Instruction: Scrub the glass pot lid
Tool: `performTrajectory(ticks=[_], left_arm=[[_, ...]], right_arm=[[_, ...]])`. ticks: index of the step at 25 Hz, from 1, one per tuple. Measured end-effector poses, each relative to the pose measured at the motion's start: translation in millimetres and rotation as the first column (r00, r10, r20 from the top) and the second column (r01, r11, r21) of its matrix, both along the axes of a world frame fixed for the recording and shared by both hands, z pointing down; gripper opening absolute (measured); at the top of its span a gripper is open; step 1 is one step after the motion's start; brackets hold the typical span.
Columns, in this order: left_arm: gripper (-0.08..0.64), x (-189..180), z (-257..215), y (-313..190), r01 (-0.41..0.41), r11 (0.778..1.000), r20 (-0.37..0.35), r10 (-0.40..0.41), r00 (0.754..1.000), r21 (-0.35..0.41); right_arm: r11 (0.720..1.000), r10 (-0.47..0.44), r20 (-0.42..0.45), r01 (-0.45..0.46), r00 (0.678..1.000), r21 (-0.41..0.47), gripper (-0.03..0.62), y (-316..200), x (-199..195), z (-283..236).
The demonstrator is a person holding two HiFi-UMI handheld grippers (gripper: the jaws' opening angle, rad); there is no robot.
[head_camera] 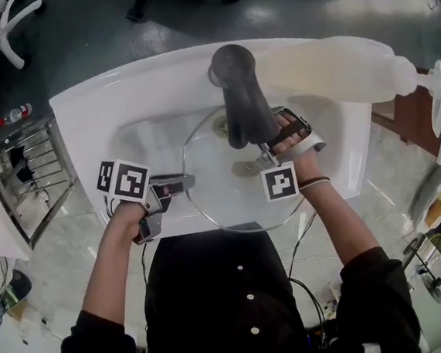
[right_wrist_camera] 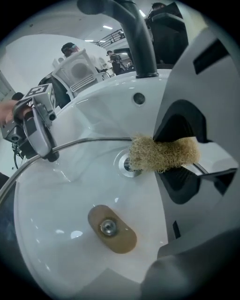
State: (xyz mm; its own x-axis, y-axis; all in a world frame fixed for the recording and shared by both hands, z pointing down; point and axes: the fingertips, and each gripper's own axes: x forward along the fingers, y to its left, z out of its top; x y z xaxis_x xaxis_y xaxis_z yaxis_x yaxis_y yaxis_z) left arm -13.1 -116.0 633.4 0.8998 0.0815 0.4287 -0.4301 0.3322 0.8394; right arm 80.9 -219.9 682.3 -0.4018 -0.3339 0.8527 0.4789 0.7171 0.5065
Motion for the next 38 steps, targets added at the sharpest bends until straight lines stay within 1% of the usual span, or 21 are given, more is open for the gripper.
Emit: performTrajectory(ticks=[7,10,13,15,18,21,25,28,31,38], left_arm=[[0.111,-1,-1,-2,-0.001,1.000,0.012,0.001,1.000,0.022],[0.112,-1,-2,-3,0.000,1.000,0.017,0.000,1.000,0.031],[0.112,-1,-3,-4,0.001,0.999,0.023,-0.002,1.000,0.041],[0.112,-1,-4,-5,0.003,0.999,0.026,-0.004,1.000,0.047],[0.114,-1,-4,-5,-0.001,0.999,0.031,0.000,1.000,0.054],[0.114,-1,-5,-6,0.004,0.998,0.030,-0.005,1.000,0.059],[0.115,-1,-5,-6,0.001,0.998,0.030,-0.003,1.000,0.065],[0.115,-1,-4,-6,-0.009,0.998,0.038,0.006,0.999,0.069],[0.115,-1,-5,-6,-0.007,0.998,0.037,0.005,0.999,0.069],[0.117,-1,-5,-6,-0.018,0.996,0.046,0.014,0.999,0.083]], right_arm=[[1.000,-0.019,-0.074,0.017,0.997,-0.019,0.146,1,41,-4],[0.999,-0.037,-0.091,0.035,0.995,-0.024,0.146,3,48,-6],[0.999,-0.029,-0.098,0.027,0.995,-0.025,0.146,2,48,-7],[1.000,-0.015,-0.072,0.015,0.997,-0.006,0.147,0,40,-11],[0.999,-0.011,0.032,0.010,0.999,0.036,0.147,0,9,-26],[0.999,-0.031,0.119,0.029,0.992,0.014,0.149,14,-34,-36],[0.996,-0.080,0.200,0.087,0.976,-0.026,0.149,40,-83,-41],[0.993,-0.094,0.205,0.107,0.974,-0.054,0.149,52,-96,-36],[0.993,-0.081,0.216,0.097,0.973,-0.069,0.148,53,-94,-35],[0.989,-0.118,0.185,0.132,0.976,-0.070,0.146,57,-83,-33]])
